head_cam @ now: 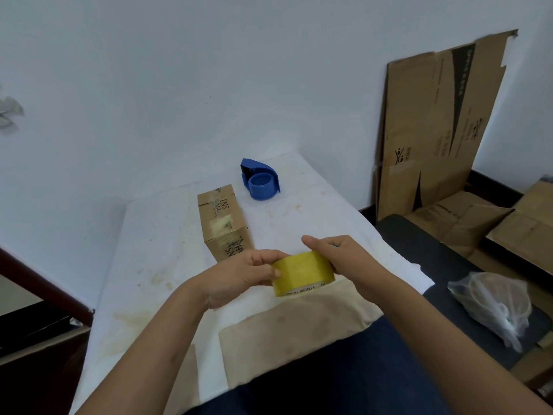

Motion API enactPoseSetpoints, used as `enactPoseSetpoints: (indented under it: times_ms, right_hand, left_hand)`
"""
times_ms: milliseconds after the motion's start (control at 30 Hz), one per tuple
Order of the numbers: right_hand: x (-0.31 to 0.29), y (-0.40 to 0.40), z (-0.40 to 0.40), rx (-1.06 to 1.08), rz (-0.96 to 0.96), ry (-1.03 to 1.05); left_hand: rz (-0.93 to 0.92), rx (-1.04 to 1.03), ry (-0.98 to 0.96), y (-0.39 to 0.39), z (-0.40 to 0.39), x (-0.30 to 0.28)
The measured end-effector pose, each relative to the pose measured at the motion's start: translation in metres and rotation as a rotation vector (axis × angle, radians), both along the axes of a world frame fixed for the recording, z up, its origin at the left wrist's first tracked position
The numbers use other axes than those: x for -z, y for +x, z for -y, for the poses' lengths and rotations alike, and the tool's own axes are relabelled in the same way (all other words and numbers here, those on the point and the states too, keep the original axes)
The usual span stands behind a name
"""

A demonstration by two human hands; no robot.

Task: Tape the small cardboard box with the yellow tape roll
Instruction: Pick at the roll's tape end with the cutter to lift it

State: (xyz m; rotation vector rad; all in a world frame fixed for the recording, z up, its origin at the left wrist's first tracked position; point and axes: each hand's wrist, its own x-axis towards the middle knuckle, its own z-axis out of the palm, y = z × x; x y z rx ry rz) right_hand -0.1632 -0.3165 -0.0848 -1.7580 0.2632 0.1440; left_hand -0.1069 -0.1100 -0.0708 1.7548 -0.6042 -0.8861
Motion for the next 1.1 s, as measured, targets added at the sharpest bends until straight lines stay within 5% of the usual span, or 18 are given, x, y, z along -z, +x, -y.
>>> enactPoseSetpoints:
  times_ms: [100, 367, 567, 933, 1100]
  right_hand:
    - [0.003, -0.001, 0.001, -0.023, -0.043, 0.07]
    - [-0.01, -0.006, -0.01, -0.222, -0.026, -0.241]
    - [-0.01, -0.012, -0.022, -0.258, -0.076, -0.054]
    - [-0.008, -0.015, -0.008, -0.339, -0.063, 0.173]
    - [-0.008, -0.012, -0.016, -0.329, -0.084, 0.076]
  left_hand:
    - [0.029, -0.064, -0.045, -0.002, 0.002, 0.001]
    - [0.182, -0.169, 0.049, -0.01, 0.017, 0.0]
    - [0.46, -0.52, 0.109, -0.012, 0.031, -0.006]
    - [0.329, -0.512, 0.036, -0.006, 0.028, -0.012]
    - [0.442, -0.5, 0.137, -0.008, 0.033, -0.014]
